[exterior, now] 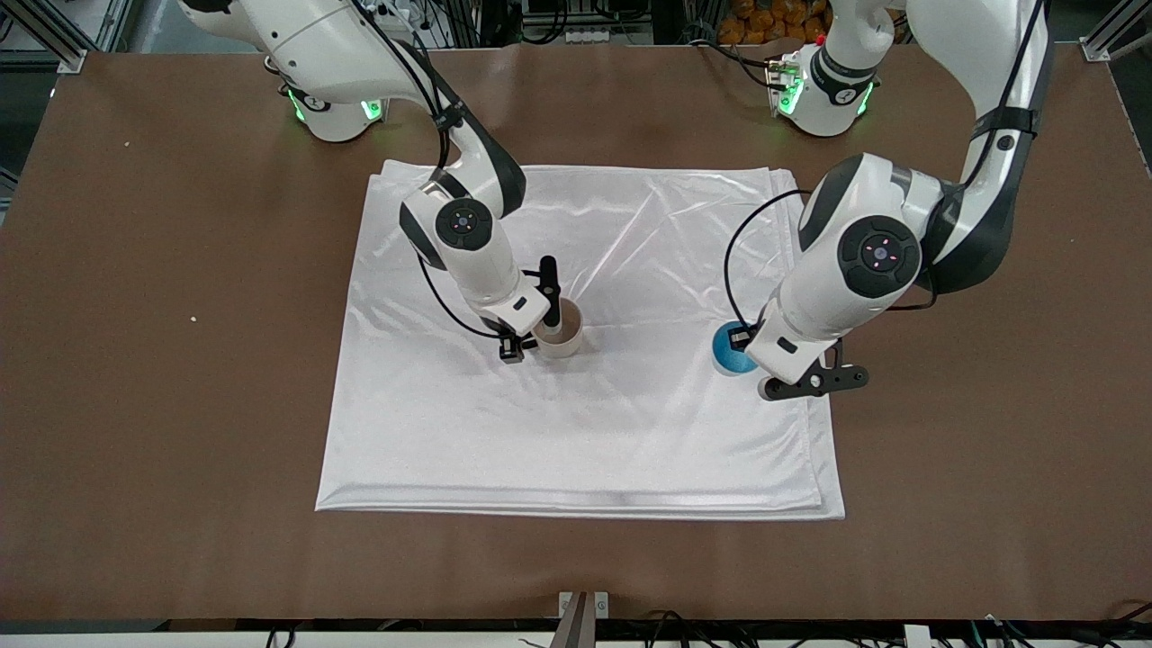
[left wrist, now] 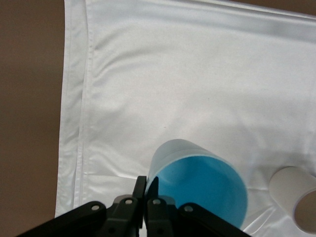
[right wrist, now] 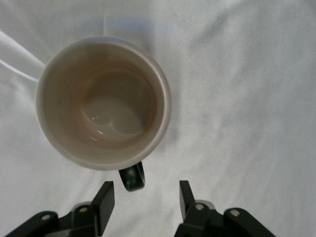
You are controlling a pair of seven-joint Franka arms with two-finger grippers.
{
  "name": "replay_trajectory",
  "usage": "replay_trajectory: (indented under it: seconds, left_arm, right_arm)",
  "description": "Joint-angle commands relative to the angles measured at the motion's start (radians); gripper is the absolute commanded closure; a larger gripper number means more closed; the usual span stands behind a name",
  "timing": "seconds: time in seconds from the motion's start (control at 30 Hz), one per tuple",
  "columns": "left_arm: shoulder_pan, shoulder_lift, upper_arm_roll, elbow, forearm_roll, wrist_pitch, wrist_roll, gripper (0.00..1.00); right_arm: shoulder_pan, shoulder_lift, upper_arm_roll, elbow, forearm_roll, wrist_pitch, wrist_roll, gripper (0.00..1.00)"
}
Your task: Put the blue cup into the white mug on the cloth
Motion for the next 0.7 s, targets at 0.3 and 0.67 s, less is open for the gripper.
replay_trajectory:
  seconds: [0.3, 0.67]
  left_arm:
    - [-0.101, 0.002, 0.006, 0.005, 0.032, -0.009, -0.106, 0.98]
    - [-0.179, 0.022, 0.006, 0.007, 0.029, -0.008, -0.193, 0.98]
  right_arm:
    - [-0.128, -0.242, -0.010, -0.008, -0.024, -0.238, -0.067, 0.00]
    - [-0.251, -0.403, -0.012, -0.005, -0.021, -0.402, -0.063, 0.00]
